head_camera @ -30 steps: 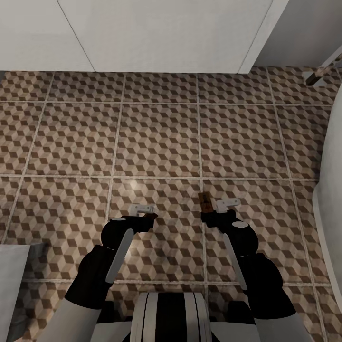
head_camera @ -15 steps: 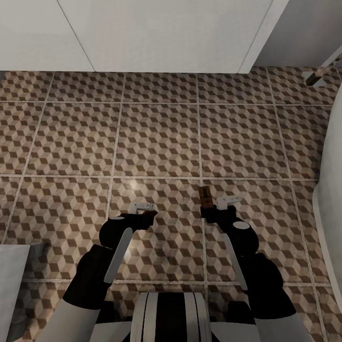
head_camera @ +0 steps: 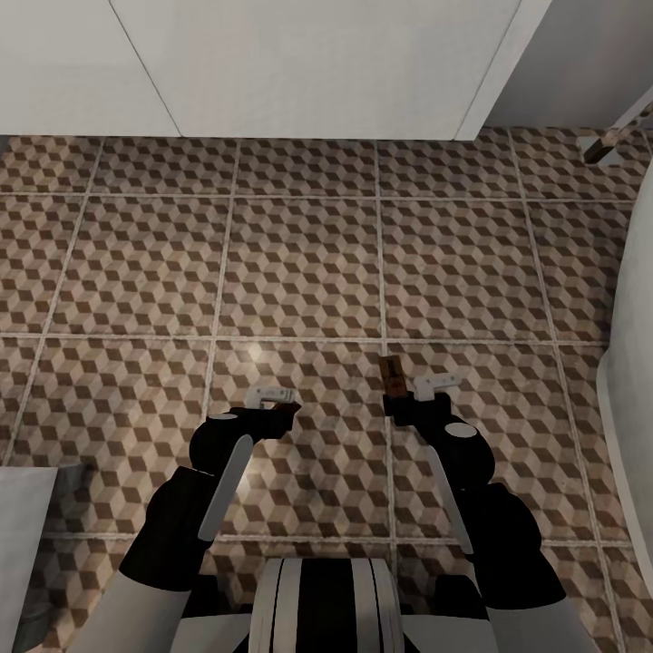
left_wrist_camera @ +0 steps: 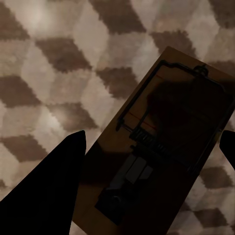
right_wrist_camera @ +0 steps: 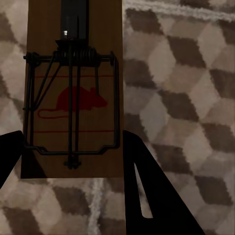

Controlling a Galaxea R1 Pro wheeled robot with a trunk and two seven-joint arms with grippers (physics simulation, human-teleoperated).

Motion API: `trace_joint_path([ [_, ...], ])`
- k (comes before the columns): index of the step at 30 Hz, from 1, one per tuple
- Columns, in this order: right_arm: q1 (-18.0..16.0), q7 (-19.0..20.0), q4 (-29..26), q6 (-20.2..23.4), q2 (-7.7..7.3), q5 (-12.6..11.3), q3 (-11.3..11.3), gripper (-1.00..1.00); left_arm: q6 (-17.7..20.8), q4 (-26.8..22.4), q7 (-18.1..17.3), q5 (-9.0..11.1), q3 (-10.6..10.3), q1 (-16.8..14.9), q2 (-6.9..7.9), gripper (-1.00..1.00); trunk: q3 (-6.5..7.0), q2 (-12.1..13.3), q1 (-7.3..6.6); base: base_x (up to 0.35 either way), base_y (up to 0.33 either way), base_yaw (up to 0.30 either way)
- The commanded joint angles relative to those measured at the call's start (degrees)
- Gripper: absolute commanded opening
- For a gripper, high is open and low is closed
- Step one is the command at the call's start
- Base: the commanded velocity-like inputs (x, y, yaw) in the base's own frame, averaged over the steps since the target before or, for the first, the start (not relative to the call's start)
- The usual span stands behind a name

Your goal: Take the four mousetraps from the cabinet in the bathroom and place them on the bathroom floor. Make sure all four end up on the same floor surface, and ensure that at least two of them are either under or directly next to the same bathroom sink.

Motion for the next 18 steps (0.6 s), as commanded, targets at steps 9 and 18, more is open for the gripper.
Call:
trace_joint_path([
  [9, -0.01, -0.03, -0.05, 0.43, 0.03, 0.24, 0.09, -1.00, 0.17, 0.02, 0.58, 0.60, -0.04, -0.03, 0.07, -1.00, -0.03, -0.01, -0.01, 0.000, 0.000, 0.000],
  [18, 0.02, -0.04, -0.05, 0.45, 0.03, 0.24, 0.09, -1.00, 0.17, 0.05, 0.58, 0.60, -0.06, -0.03, 0.07, -1.00, -0.03, -0.01, -0.01, 0.000, 0.000, 0.000],
])
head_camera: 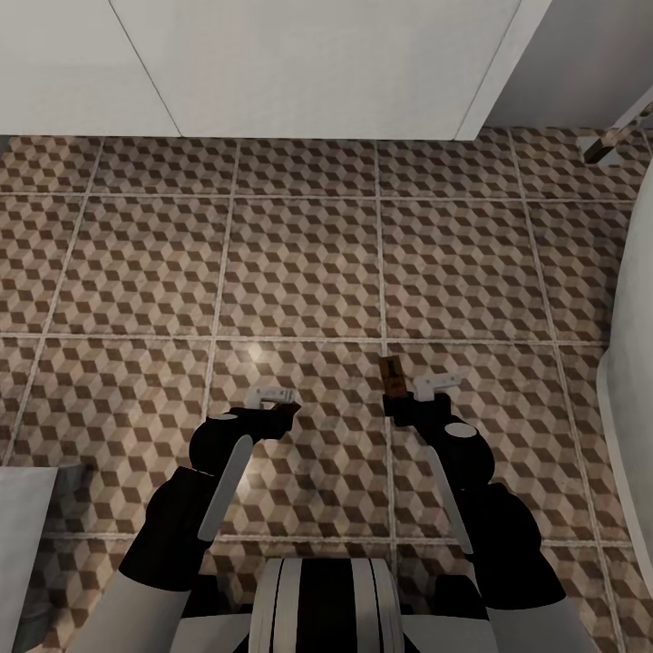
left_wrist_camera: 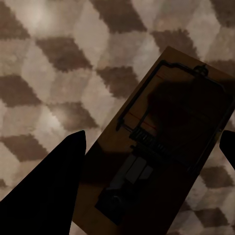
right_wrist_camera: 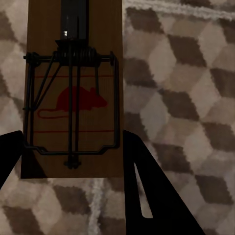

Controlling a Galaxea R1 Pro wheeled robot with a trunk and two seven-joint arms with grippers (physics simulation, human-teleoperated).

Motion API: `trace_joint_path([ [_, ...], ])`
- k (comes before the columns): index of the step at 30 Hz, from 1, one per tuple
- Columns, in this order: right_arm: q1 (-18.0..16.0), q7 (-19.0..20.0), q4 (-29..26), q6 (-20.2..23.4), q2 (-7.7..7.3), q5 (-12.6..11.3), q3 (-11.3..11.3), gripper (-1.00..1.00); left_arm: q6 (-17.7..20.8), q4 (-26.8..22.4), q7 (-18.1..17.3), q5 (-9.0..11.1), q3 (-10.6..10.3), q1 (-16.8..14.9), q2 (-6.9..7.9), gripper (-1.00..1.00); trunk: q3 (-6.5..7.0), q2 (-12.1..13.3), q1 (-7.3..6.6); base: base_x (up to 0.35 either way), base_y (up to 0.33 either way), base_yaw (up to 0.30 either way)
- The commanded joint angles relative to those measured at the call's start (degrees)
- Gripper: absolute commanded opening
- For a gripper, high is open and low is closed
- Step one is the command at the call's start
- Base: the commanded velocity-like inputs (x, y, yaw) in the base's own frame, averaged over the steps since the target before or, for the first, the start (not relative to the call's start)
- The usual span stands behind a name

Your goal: Take the four mousetraps from the cabinet in the bathroom and place them on the bathroom floor. Make sure all four end up on the same floor surface, and ensure that at least two of them are either under or directly next to the same bathroom sink.

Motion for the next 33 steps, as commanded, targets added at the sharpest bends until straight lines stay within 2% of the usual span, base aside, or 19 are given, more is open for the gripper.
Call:
trace_joint_path([
  [1, -0.03, -0.04, -0.05, 0.33, 0.00, 0.24, 0.06, -1.00, 0.17, -0.04, 0.58, 0.59, -0.03, -0.03, 0.00, -1.00, -0.03, -0.01, -0.01, 0.000, 0.000, 0.000],
  [15, -0.04, -0.04, -0.01, 0.33, 0.00, 0.16, 0.08, -1.00, -0.95, -1.65, 0.56, 0.51, 0.05, -0.03, 0.00, -1.00, -0.03, -0.01, -0.01, 0.000, 0.000, 0.000],
  [23, -0.03, -0.03, 0.03, 0.33, 0.00, 0.16, 0.09, -1.00, -11.44, -2.89, 0.30, 0.50, -0.10, -0.03, 0.32, -1.00, -0.03, -0.01, -0.01, 0.000, 0.000, 0.000],
  [29, -0.05, -0.05, 0.03, 0.26, 0.00, 0.15, 0.07, -1.00, -18.54, -2.92, 0.17, 0.47, -1.55, 0.01, 2.64, -1.00, -0.03, -0.01, -0.01, 0.000, 0.000, 0.000],
  [33, -0.05, -0.03, 0.16, 0.22, 0.00, 0.15, 0.06, -1.00, -24.99, -2.62, 0.13, 0.43, -3.07, 0.23, 5.28, -1.00, -0.03, -0.01, -0.01, 0.000, 0.000, 0.000],
])
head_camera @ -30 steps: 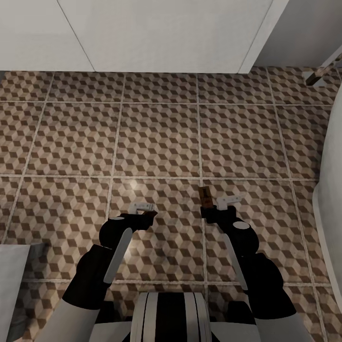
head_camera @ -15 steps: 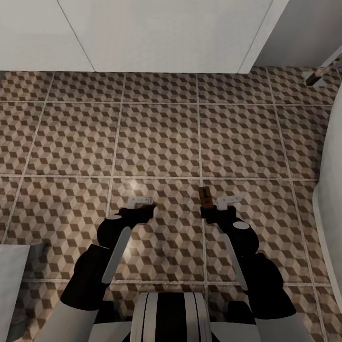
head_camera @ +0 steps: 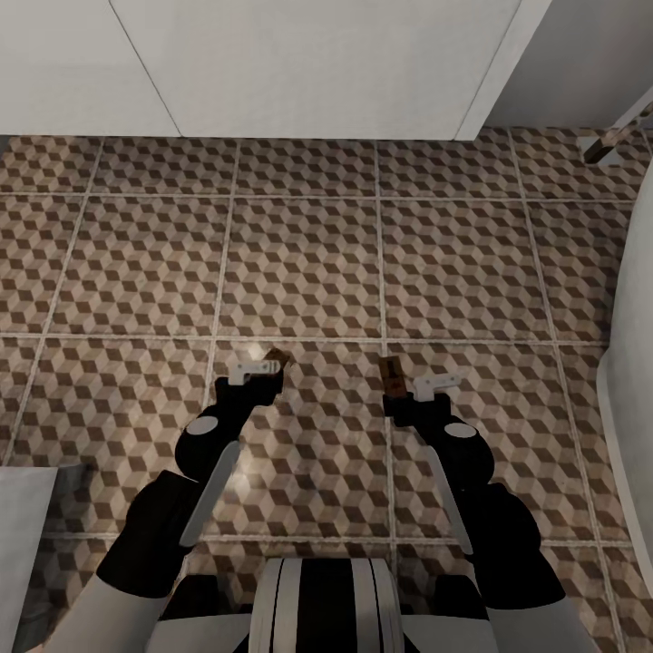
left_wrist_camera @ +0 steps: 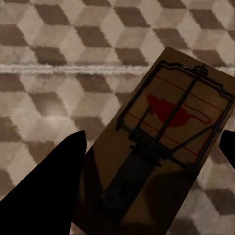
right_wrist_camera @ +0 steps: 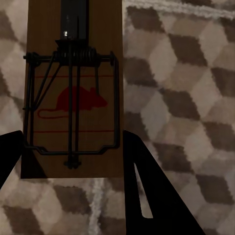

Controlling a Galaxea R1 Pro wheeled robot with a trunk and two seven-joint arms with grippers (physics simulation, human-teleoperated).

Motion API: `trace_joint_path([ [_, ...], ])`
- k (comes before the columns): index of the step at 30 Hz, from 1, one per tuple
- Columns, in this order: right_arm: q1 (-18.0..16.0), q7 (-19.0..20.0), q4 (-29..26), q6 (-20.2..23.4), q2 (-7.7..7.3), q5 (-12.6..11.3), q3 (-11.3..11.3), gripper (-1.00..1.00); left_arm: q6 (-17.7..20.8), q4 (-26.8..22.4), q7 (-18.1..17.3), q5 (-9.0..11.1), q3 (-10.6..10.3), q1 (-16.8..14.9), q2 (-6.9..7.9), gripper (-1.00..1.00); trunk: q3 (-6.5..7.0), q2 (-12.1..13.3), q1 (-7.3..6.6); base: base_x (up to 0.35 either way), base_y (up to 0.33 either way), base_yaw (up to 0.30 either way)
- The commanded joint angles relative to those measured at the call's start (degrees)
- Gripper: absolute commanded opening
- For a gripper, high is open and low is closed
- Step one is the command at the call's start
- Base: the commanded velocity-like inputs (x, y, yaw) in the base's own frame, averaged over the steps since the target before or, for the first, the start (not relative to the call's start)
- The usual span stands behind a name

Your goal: Take the four mousetraps from the cabinet in the bathroom and place them on the bathroom floor. Make sure all four end up on the same floor surface, and ensure that at least two of them are either under or directly next to the same bathroom sink.

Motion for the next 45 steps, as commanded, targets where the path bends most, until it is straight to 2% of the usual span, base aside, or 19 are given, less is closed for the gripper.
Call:
trace_joint_path([
  [1, -0.04, -0.03, 0.00, 0.31, 0.00, 0.24, 0.06, -1.00, -1.57, 0.24, 0.47, 0.64, -0.23, 0.03, 0.82, -1.00, -0.03, -0.01, -0.01, 0.000, 0.000, 0.000],
  [5, -0.02, -0.03, 0.11, 0.22, -0.06, 0.24, 0.06, -1.00, -6.05, 1.08, -2.06, 0.58, -0.65, 0.22, 3.26, -1.00, -0.03, -0.01, -0.01, 0.000, 0.000, 0.000],
  [10, -0.03, 0.05, 0.22, 0.19, -0.08, 0.24, 0.06, -1.00, -9.49, 1.76, -5.60, 0.57, -0.79, 1.80, 5.52, -1.00, -0.03, -0.01, -0.01, 0.000, 0.000, 0.000],
  [18, -0.03, 0.22, 0.49, 0.03, -0.17, 0.24, 0.06, -1.00, -16.81, 1.71, -6.68, 0.70, -0.82, 5.19, 10.30, -1.00, -0.03, -0.01, -0.01, 0.000, 0.000, 0.000],
  [22, -0.02, 0.24, 0.52, 0.01, -0.20, 0.24, 0.06, -1.00, -18.27, 1.36, -6.72, 0.72, -0.82, 6.37, 10.86, -1.00, -0.03, -0.01, -0.01, 0.000, 0.000, 0.000],
  [29, -0.03, 0.24, 0.56, 0.01, -0.22, 0.24, 0.06, -1.00, -18.67, -0.20, -6.67, 0.72, -0.82, 6.80, 11.01, -1.00, -0.03, -0.01, -0.01, 0.000, 0.000, 0.000],
  [45, -0.02, 0.17, 0.55, 0.01, -0.17, 0.32, 0.06, -1.00, -18.14, -0.36, -6.56, 0.73, -0.86, 6.85, 10.34, -1.00, -0.03, -0.01, -0.01, 0.000, 0.000, 0.000],
])
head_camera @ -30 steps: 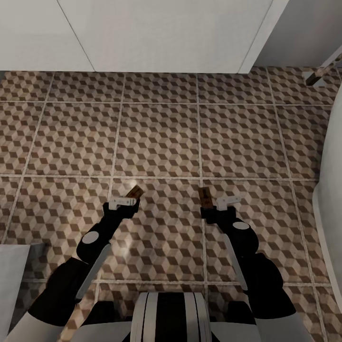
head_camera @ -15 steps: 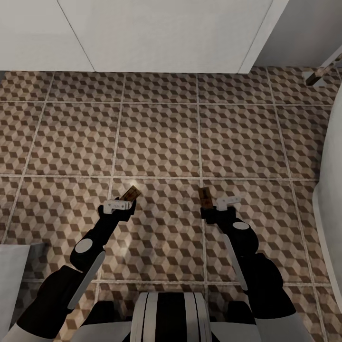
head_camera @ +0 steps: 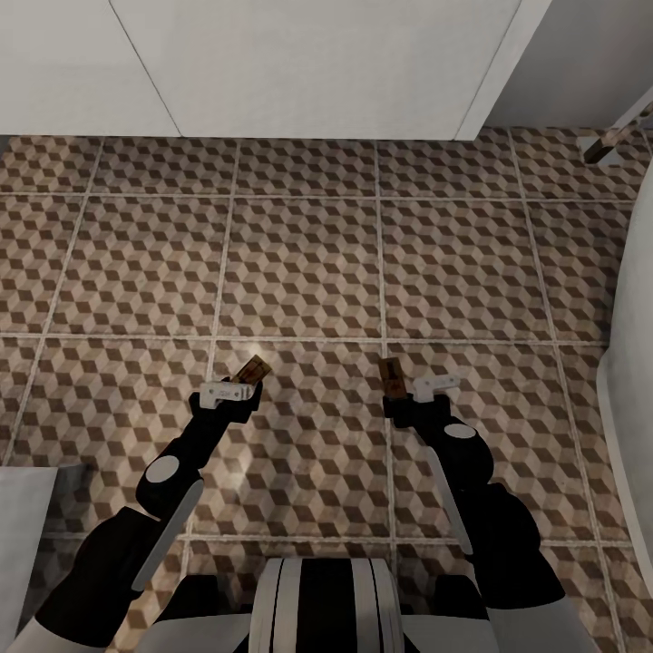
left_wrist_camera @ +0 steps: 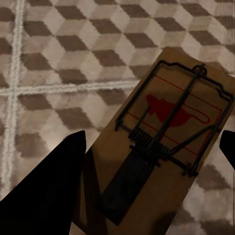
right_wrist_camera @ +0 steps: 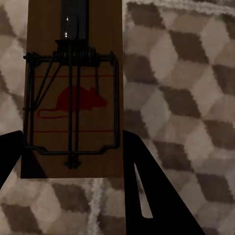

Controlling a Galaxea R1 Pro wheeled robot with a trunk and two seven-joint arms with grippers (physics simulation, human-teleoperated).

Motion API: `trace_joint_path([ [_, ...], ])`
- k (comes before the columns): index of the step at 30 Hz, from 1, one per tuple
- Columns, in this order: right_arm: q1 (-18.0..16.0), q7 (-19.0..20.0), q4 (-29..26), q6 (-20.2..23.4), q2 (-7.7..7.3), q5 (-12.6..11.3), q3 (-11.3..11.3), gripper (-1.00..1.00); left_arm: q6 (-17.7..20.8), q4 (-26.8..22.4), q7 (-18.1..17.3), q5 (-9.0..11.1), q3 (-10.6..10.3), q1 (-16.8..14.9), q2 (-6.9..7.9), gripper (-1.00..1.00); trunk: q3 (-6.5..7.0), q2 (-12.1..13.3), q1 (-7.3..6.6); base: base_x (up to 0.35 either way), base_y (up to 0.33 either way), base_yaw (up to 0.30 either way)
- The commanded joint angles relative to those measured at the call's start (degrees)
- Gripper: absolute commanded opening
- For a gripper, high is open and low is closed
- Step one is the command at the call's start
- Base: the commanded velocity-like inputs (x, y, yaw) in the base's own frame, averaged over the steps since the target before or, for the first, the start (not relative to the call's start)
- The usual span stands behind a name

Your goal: Take the four mousetraps from the cabinet in the bathroom and place them on the bathroom floor. Make sure all four end up on the same floor surface, and ensure that at least two of them are either under or directly next to the same bathroom sink.

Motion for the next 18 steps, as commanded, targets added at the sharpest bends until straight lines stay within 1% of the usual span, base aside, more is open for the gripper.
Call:
trace_joint_path([
  [1, -0.02, -0.04, -0.06, 0.33, 0.00, 0.24, 0.06, -1.00, 0.20, -0.09, 0.55, 0.59, -0.19, -0.02, 0.00, -1.00, -0.03, -0.01, -0.01, 0.000, 0.000, 0.000],
  [6, -0.03, -0.05, -0.07, 0.33, -0.06, 0.24, 0.06, -1.00, 0.27, -0.10, 0.54, 0.58, -0.23, 0.02, -0.42, -1.00, -0.03, -0.01, -0.01, 0.000, 0.000, 0.000],
  [18, -0.04, -0.10, -0.08, 0.33, 0.05, 0.17, 0.06, -1.00, 0.43, -0.10, 0.62, 0.59, -0.23, 0.02, -0.48, -1.00, -0.03, -0.12, 0.20, 0.000, 0.000, 0.000],
])
